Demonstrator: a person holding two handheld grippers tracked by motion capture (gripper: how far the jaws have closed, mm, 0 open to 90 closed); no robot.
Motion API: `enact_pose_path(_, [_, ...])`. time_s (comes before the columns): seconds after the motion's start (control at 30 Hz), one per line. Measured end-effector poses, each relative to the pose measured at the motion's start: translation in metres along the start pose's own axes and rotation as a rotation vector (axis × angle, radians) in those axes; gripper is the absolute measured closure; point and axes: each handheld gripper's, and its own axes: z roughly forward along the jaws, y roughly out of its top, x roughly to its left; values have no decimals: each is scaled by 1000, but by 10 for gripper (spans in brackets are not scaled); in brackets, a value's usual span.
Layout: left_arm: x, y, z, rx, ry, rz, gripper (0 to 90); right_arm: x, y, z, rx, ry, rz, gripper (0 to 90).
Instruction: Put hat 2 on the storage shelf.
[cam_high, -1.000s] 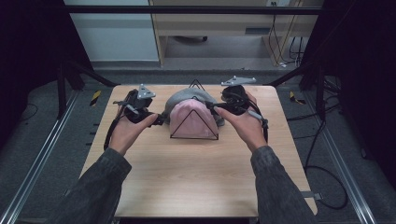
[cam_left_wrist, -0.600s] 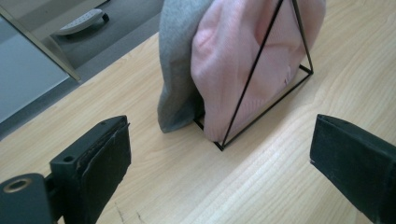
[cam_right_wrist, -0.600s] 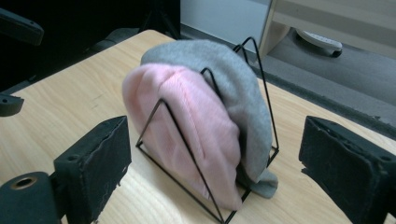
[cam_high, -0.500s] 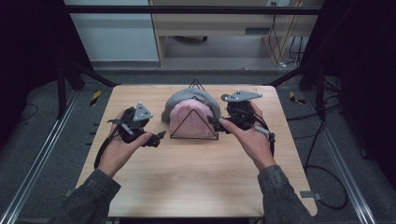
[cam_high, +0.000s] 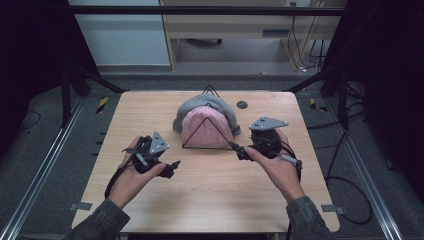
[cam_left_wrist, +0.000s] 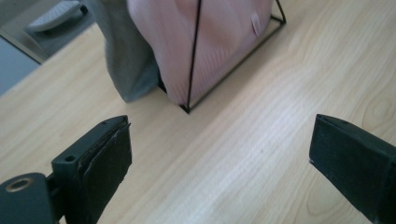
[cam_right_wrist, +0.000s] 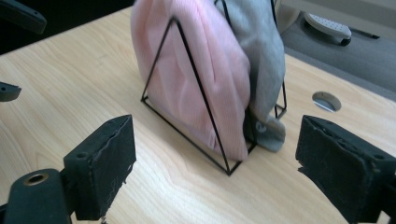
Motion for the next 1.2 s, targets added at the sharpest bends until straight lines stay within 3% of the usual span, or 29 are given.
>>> enact_pose_path(0.2, [-11, -19, 10, 45, -13, 32, 51, -1, -28, 2, 39, 1, 11, 149])
enact_pose_path(0.53, [-12, -50, 20, 98, -50, 3, 53, -2, -69, 12, 110, 21, 50, 166])
enact_pose_path(0.67, [-9, -61, 25, 129, -62, -25, 52, -2, -84, 16, 150, 31, 66, 167])
enact_pose_path(0.97, [3, -82, 41, 197, -77, -95, 49, -5, -114, 35, 215, 42, 152, 136])
enact_pose_path(1.2, [11, -93, 50, 215, -103, -166, 36, -5, -123, 43, 255, 50, 173, 119])
